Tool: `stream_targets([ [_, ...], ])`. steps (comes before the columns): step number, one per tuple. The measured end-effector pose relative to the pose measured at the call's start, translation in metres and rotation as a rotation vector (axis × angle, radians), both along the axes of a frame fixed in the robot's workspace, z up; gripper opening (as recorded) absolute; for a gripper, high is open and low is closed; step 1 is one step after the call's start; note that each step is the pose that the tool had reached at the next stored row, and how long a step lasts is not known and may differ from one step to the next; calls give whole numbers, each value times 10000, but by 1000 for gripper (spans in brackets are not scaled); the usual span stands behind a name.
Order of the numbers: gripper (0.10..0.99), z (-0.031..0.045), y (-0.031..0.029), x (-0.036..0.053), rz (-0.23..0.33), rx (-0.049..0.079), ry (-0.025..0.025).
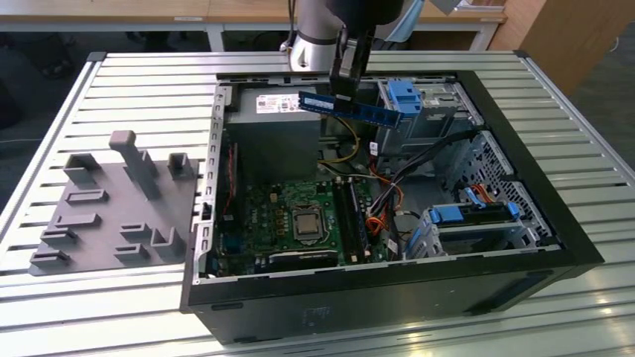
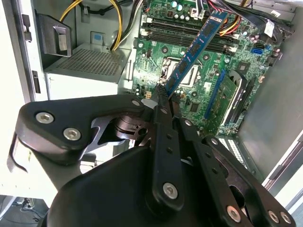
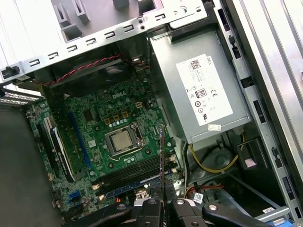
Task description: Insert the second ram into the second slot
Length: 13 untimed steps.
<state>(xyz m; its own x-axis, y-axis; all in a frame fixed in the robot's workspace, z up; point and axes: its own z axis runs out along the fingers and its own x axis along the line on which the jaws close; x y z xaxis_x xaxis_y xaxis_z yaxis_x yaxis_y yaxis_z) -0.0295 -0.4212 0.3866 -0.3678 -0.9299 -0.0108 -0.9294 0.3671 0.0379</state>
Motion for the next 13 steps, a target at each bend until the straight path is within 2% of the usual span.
stream_targets([
  [13,137,-1,0,0,-224,0,0],
])
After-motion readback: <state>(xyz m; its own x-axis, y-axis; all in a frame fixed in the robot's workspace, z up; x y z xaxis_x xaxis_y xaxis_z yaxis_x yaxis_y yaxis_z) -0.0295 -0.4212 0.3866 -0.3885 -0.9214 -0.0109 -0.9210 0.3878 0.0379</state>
